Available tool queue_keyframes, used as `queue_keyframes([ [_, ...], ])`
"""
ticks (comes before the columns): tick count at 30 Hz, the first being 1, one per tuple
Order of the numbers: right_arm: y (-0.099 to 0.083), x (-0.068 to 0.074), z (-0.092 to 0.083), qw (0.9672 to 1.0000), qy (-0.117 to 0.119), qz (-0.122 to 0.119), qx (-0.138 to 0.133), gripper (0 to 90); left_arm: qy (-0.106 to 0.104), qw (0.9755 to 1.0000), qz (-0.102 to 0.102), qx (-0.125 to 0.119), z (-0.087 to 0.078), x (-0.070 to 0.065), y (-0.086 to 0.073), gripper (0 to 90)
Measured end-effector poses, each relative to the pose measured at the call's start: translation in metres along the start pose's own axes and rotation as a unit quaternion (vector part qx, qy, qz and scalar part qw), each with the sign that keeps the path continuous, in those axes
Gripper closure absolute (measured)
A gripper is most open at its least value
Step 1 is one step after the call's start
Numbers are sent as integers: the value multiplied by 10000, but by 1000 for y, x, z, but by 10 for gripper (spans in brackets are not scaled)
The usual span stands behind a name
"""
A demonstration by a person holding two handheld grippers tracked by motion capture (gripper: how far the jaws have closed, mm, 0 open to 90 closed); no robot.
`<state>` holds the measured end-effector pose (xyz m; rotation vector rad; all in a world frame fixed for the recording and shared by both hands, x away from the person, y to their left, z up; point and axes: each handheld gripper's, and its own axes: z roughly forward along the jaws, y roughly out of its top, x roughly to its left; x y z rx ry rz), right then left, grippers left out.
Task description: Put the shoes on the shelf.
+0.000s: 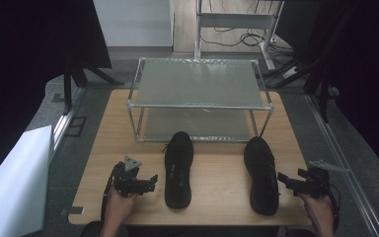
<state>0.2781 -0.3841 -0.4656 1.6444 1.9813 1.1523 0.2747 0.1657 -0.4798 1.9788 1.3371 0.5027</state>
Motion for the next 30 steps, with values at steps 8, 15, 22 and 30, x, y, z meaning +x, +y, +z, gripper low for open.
queue_keyframes([
  [8,-1,7,4,9974,593,365,-178,75,-212,9994,-61,-257,0,-19,25,9],
  [15,-1,19,15,9964,816,227,-31,104,-672,9968,-270,-353,11,-39,41,23],
  [22,-2,28,34,9969,742,178,199,139,-596,9972,-441,66,39,-49,39,54],
  [30,-2,37,50,9992,-52,-164,372,231,-471,9981,-374,155,60,-52,36,238],
])
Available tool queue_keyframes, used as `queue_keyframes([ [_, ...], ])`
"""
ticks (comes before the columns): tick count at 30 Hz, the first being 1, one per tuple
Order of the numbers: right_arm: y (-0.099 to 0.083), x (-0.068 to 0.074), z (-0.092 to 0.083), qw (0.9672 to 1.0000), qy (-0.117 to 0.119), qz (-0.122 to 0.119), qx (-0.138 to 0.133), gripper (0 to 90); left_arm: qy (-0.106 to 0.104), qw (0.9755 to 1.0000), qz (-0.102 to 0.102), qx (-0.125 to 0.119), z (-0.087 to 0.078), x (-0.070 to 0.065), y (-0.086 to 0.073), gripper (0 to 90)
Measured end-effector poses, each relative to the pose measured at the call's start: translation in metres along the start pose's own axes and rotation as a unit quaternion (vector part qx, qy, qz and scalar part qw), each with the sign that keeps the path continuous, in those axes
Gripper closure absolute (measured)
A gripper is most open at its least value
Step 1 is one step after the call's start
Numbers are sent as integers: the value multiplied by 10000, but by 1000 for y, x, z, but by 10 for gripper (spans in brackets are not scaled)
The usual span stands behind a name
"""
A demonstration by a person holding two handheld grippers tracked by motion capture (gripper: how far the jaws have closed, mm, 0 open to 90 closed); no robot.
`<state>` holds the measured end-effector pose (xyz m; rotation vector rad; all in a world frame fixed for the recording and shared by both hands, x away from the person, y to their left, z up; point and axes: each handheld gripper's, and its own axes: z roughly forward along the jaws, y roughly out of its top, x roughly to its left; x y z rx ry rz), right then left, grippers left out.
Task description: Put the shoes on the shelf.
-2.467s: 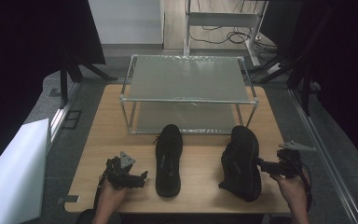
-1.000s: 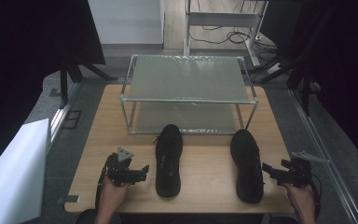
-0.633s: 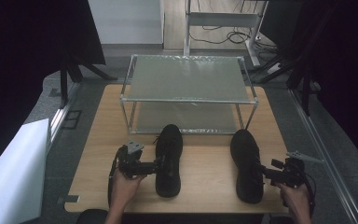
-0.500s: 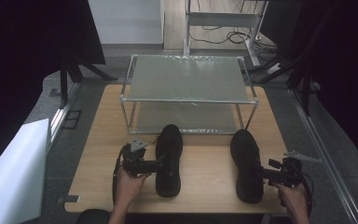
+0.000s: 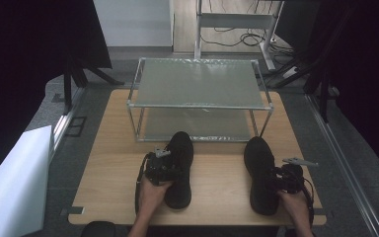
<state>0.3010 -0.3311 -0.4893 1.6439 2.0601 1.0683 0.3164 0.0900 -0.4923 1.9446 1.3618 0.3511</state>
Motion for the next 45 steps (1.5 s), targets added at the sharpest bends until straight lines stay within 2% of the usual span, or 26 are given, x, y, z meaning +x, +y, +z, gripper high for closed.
queue_keyframes([
  [3,0,-1,-1,9999,-118,8,-46,315,130,9999,89,-29,-1,1,-1,321],
  [4,-1,-3,-1,9997,-197,47,-134,404,162,9998,111,-78,-2,4,-1,392],
  [5,-1,-3,-1,9997,-197,47,-134,404,162,9998,111,-78,-2,4,-1,441],
  [6,-2,-4,-1,9995,-264,36,-170,458,169,9997,120,-100,-3,6,-2,441],
  [7,-2,-5,-2,9989,-388,29,-242,540,164,9997,92,-123,-4,11,-2,509],
  [13,-2,-3,-7,9970,-659,6,-394,686,280,9992,107,-255,-10,19,-3,688],
  [14,-2,-4,-10,9969,-549,132,-543,722,141,9993,-79,-332,-11,27,-3,738],
  [15,-2,-4,-10,9969,-549,132,-543,722,141,9993,-79,-332,-11,27,-3,740],
  [16,-2,-6,-10,9969,-466,274,-569,727,-21,9990,-238,-383,-12,32,-5,744],
  [21,-3,-10,-12,9962,-375,504,-611,736,-286,9978,-419,-433,-13,39,-6,771],
  [22,-4,-13,-13,9953,-240,677,-654,741,-315,9977,-425,-424,-13,39,-6,772],
  [24,-4,-14,-13,9947,-142,770,-661,743,-344,9975,-458,-423,-13,40,-6,775],
  [26,-5,-17,-14,9921,176,1032,-685,745,-429,9967,-536,-425,-14,43,-6,779],
  [27,-5,-17,-14,9921,176,1032,-685,745,-441,9965,-562,-436,-15,44,-6,779],
  [28,-5,-19,-14,9891,435,1213,-706,744,-430,9961,-619,-466,-18,47,-7,781],
  [30,-5,-18,-14,9875,536,1284,-741,744,-461,9956,-647,-491,-19,48,-7,782],
  [32,-4,-15,-14,9825,786,1466,-841,744,-576,9937,-757,-600,-26,50,-7,782],
  [33,-4,-15,-14,9825,786,1466,-841,744,-576,9937,-757,-600,-26,50,-7,783],
  [36,0,-7,-13,9763,1136,1599,-919,743,-716,9909,-814,-795,-35,48,-3,782],
  [38,1,-5,-13,9749,1216,1614,-933,743,-757,9902,-818,-845,-37,47,-2,782],
  [39,4,1,-12,9722,1364,1636,-971,743,-876,9879,-849,-956,-42,45,0,782],
  [41,6,4,-12,9708,1441,1641,-990,743,-925,9867,-869,-1018,-44,44,1,782],
  [42,9,10,-11,9671,1589,1695,-1035,742,-1031,9843,-894,-1119,-48,42,3,782],
  [43,9,10,-11,9671,1589,1695,-1035,742,-1031,9843,-894,-1119,-48,42,3,781],
  [44,12,16,-11,9634,1724,1732,-1101,742,-1072,9834,-900,-1158,-49,41,3,781],
  [45,12,16,-11,9634,1724,1732,-1101,742,-1094,9825,-911,-1202,-51,40,4,781],
])
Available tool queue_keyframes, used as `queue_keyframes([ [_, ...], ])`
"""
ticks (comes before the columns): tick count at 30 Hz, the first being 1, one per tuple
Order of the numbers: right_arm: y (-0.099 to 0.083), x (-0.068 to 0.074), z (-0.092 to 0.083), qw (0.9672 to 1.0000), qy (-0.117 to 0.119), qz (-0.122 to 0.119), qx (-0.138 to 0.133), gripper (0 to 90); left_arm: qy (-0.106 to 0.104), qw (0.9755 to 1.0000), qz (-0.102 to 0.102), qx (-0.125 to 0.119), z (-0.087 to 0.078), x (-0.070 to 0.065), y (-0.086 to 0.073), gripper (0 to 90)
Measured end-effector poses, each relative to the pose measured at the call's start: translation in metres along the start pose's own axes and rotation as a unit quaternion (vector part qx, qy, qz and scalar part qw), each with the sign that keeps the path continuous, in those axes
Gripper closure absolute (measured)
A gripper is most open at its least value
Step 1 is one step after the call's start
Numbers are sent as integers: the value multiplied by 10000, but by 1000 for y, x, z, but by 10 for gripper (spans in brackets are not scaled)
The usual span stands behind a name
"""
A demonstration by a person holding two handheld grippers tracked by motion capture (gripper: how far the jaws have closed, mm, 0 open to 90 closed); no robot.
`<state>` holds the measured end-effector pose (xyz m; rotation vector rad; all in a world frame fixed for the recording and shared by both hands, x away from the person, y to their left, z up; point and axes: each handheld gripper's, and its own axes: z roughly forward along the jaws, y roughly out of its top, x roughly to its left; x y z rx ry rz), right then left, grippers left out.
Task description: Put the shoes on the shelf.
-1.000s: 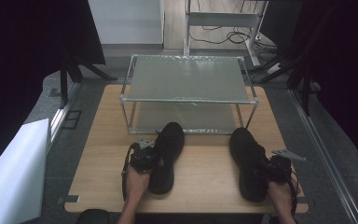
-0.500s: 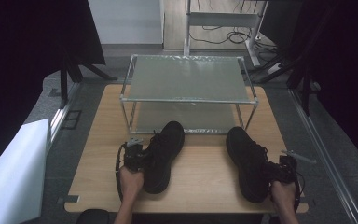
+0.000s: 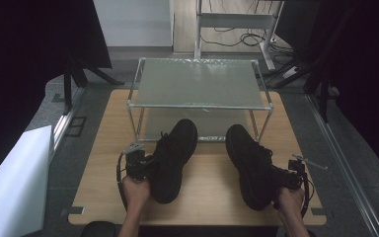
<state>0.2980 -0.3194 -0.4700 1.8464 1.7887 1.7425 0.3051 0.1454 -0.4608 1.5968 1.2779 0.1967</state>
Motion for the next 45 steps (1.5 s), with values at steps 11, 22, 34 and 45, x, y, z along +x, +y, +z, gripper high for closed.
queue_keyframes([
  [11,-1,28,15,9979,599,204,-118,741,-350,9984,-327,-285,-5,-14,-4,780],
  [22,5,56,18,9950,930,222,-296,742,-508,9952,-478,-686,-22,-33,5,778],
  [34,26,80,18,9927,1026,316,-540,742,-499,9922,-623,-954,-27,-46,28,774],
  [45,51,102,25,9915,1021,333,-736,742,-566,9887,-850,-1098,-20,-50,57,774],
])
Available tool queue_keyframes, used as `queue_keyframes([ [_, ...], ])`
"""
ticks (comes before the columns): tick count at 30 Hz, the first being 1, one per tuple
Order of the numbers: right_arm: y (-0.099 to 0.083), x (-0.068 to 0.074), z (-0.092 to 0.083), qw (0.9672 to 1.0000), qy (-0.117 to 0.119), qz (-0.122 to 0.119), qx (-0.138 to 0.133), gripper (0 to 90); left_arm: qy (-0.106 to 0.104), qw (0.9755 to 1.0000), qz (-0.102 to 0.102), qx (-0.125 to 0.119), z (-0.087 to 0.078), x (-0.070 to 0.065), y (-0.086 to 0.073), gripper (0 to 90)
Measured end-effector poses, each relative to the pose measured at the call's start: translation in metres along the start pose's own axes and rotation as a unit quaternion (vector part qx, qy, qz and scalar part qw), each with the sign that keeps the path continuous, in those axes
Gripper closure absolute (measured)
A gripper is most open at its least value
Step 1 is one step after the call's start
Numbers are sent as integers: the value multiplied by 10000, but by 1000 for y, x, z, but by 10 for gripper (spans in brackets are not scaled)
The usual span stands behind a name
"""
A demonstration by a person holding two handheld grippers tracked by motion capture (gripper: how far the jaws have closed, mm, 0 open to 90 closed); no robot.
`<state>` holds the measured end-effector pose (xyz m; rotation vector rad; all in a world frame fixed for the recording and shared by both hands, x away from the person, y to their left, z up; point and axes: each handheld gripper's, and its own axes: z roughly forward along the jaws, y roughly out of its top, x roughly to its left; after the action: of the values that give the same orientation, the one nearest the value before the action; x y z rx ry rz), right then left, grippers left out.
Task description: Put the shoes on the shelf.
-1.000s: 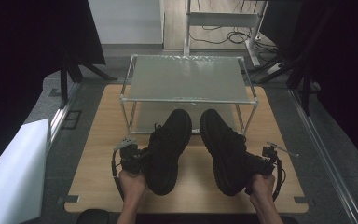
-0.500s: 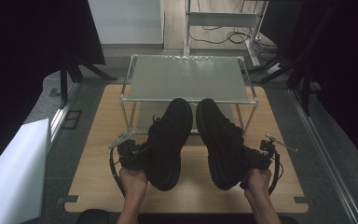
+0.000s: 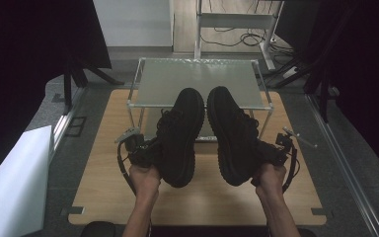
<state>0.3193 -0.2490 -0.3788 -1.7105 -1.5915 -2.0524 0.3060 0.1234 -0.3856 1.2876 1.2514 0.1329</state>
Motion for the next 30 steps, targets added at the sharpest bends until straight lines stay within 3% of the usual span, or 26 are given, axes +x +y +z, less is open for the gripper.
queue_keyframes([
  [7,15,8,20,9999,-60,95,-39,742,79,9997,-198,-113,14,-1,20,773],
  [17,34,8,43,9994,-151,294,-125,742,223,9989,-370,-176,31,0,45,773],
  [30,67,9,73,9981,-389,431,-211,742,563,9974,-400,-203,59,6,81,772],
])
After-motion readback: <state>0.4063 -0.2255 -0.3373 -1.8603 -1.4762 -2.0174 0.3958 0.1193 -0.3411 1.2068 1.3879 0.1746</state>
